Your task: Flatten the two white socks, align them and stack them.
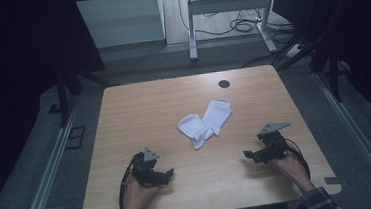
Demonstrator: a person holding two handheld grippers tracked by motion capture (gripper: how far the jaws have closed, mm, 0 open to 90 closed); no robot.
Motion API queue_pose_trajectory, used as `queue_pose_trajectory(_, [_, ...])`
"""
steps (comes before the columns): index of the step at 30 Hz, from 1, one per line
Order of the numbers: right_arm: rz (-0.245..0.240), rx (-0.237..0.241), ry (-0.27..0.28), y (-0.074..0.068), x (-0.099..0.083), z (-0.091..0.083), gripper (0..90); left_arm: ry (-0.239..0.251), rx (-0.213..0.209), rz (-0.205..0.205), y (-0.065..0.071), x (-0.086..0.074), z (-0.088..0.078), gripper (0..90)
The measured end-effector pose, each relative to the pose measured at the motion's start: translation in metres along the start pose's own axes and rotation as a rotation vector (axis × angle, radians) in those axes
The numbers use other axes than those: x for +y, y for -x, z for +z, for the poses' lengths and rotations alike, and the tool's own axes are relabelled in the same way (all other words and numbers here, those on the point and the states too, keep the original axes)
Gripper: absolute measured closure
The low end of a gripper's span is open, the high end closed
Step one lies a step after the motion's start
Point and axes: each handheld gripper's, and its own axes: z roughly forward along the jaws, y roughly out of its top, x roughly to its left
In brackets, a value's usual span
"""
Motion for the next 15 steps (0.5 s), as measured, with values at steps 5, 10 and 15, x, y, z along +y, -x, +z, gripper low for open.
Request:
queue_pose_trajectory(5, [-0.005,0.012,0.006,0.002,0.005,-0.001,5.2,0.000,0.000,0.002,0.000,0.000,0.000,0.0])
queue_pose_trajectory(10, [0.005,0.021,0.008,0.002,0.009,-0.001,5.5,0.000,0.001,-0.001,0.000,0.000,0.000,0.0])
queue_pose_trajectory(15, [0.020,0.024,0.000,0.002,0.015,0.002,6.4,0.000,0.003,-0.002,0.000,0.000,0.000,0.0])
